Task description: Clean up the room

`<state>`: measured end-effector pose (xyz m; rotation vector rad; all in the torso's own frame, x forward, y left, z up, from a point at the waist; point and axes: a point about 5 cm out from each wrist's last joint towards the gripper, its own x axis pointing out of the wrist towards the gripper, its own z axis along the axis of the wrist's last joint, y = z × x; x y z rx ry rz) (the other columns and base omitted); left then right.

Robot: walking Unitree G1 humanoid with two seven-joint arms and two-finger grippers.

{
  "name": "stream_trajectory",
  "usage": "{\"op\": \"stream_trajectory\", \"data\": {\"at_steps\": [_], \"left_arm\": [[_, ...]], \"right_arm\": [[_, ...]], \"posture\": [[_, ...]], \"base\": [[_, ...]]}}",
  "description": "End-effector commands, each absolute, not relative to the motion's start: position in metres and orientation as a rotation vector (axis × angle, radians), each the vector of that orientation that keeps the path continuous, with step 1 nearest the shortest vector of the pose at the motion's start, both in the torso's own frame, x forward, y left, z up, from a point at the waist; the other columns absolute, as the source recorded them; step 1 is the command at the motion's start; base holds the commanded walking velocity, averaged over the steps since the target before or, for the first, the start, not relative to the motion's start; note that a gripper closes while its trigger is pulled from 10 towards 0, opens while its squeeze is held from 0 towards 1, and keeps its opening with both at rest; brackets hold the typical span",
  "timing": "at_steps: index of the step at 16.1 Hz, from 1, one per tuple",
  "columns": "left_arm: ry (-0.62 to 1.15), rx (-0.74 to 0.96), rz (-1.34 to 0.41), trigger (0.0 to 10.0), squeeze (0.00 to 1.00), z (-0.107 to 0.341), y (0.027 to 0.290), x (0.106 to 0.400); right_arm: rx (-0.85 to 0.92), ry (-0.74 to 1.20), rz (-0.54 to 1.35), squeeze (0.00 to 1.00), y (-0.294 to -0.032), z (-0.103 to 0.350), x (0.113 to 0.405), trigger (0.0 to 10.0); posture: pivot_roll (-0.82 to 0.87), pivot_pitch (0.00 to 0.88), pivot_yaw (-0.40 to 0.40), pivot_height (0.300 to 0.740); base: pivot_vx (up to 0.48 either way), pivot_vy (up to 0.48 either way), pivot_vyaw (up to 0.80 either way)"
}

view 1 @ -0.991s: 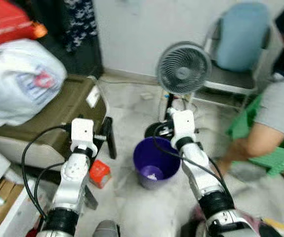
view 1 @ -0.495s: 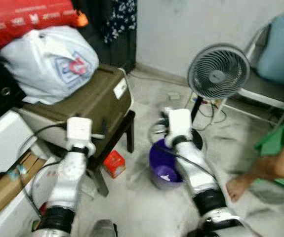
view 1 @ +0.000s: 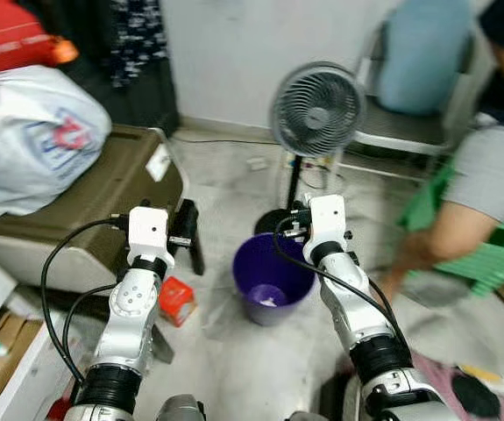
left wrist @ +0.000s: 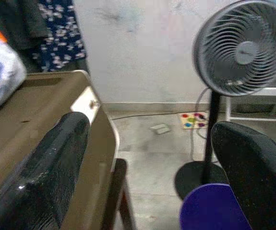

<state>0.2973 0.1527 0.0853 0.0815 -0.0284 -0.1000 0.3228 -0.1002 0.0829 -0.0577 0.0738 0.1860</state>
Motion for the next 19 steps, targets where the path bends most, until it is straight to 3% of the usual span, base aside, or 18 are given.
{"op": "stream_trajectory", "data": {"at_steps": [1, 11, 19], "left_arm": [[-0.029, 0.077, -0.102, 10.0, 0.00, 0.0853, 0.1535, 0.2973], [-0.045, 0.060, -0.141, 10.0, 0.00, 0.0872, 0.1492, 0.2967], [-0.045, 0.058, -0.147, 10.0, 0.00, 0.0870, 0.1487, 0.2966]], "right_arm": [[-0.031, 0.058, 0.183, 0.00, -0.0991, 0.0891, 0.3240, 10.0], [-0.005, 0.082, 0.160, 0.00, -0.1017, 0.0861, 0.3220, 10.0], [-0.012, 0.079, 0.167, 0.00, -0.1007, 0.0866, 0.3223, 10.0]], "posture": [[0.09, 0.000, -0.022, 0.740], [0.09, 0.000, -0.022, 0.740], [0.09, 0.000, -0.021, 0.740]], "base": [[0.000, 0.000, 0.00], [0.000, 0.000, 0.00], [0.318, 0.000, 0.00]]}}
